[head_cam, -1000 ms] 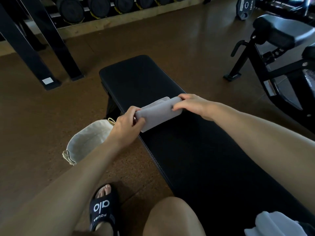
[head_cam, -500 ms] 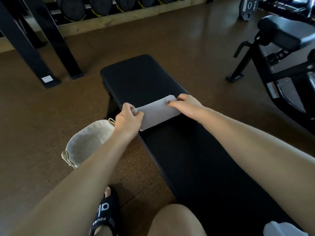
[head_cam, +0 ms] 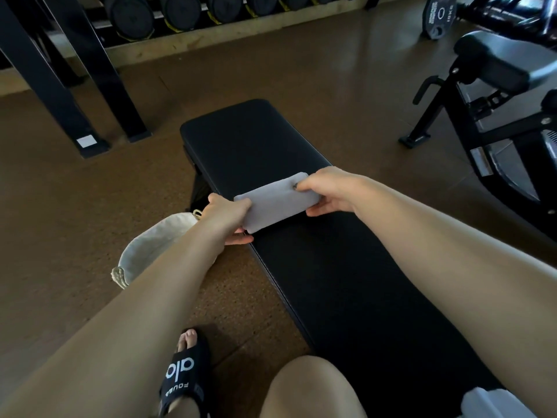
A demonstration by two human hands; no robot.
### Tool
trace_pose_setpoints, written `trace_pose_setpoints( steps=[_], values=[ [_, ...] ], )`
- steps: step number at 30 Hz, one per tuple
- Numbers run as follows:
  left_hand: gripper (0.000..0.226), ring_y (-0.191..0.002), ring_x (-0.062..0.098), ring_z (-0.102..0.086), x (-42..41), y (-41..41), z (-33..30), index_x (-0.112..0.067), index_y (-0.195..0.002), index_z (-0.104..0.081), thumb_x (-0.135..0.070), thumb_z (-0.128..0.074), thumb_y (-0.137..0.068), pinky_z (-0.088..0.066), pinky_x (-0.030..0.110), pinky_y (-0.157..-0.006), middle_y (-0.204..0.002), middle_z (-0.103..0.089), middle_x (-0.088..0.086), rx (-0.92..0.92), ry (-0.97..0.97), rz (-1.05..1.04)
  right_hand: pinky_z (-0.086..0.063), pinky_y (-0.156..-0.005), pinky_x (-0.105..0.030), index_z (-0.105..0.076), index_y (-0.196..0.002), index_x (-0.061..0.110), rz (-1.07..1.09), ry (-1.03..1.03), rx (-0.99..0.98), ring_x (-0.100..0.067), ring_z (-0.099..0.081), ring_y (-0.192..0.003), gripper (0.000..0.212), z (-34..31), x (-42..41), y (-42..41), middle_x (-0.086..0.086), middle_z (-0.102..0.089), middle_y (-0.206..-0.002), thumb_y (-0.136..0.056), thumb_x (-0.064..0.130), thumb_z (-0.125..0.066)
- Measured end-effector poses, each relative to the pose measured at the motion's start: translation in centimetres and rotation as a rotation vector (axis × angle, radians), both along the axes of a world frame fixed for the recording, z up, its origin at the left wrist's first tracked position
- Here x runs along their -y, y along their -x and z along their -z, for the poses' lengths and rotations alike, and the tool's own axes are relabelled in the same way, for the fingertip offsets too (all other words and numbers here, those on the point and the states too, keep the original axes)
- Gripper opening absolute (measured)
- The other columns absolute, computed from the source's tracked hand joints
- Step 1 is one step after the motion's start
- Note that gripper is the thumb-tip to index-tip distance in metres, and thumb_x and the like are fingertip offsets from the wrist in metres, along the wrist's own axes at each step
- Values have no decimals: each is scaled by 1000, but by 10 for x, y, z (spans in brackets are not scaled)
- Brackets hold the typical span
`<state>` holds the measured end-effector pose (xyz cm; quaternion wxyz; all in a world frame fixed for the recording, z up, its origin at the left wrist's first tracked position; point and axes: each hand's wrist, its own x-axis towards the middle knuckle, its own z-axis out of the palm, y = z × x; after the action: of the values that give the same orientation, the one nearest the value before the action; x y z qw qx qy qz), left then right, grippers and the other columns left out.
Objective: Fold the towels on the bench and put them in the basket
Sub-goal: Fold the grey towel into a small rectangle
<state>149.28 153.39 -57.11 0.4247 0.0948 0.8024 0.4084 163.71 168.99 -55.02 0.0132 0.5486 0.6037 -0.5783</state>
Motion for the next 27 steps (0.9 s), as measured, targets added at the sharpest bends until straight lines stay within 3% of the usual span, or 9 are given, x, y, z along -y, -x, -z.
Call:
trace_pose_setpoints(
  steps=[4,8,12,15,21,27],
  values=[
    [42,-94,23,-62,25,-5,-2,-17,-132,-43,-36,-60,-99,-62,43,-65,-109,-53,13,311,-18,-74,-65,-81,-44,-55,-131,19,15,231,-81,-34,-69,-105,46,-3,16,-12,-17,-53,-128,-88,15,-73],
    [45,-108,31,-63,45,-4,-1,-18,-135,-47,-32,-66,-96,-63,40,-71,-124,-53,16,425,-100,-190,-63,-85,-43,-56,-131,17,-30,348,-149,-34,-64,-114,50,-5,42,-18,-18,-51,-134,-84,7,-72],
    [53,-107,26,-61,63,-5,-2,-17,-137,-45,-29,-71,-93,-56,32,-67,-124,-55,11,410,-199,-335,-62,-89,-46,-57,-132,12,-48,388,-204,-35,-66,-114,50,-9,65,-19,-20,-55,-135,-85,5,-74],
    [58,-106,24,-61,76,7,-12,-17,-135,-48,-32,-77,-87,-55,31,-73,-122,-58,9,373,-246,-364,-61,-92,-46,-55,-133,11,-99,392,-246,-36,-68,-113,47,-18,82,-16,-21,-58,-135,-89,6,-72],
    [54,-106,24,-64,105,65,-32,-16,-126,-59,-32,-82,-80,-58,37,-89,-119,-62,7,106,-269,-405,-58,-99,-43,-57,-127,7,-189,424,-360,-29,-64,-119,34,-26,140,25,-18,-58,-132,-94,4,-66],
    [56,-102,28,-68,129,115,-10,-11,-122,-61,-30,-85,-75,-60,44,-89,-115,-65,11,83,-284,-468,-55,-103,-44,-58,-126,8,-162,455,-351,-29,-64,-118,42,13,169,84,-15,-62,-129,-87,-1,-69]
  ],
)
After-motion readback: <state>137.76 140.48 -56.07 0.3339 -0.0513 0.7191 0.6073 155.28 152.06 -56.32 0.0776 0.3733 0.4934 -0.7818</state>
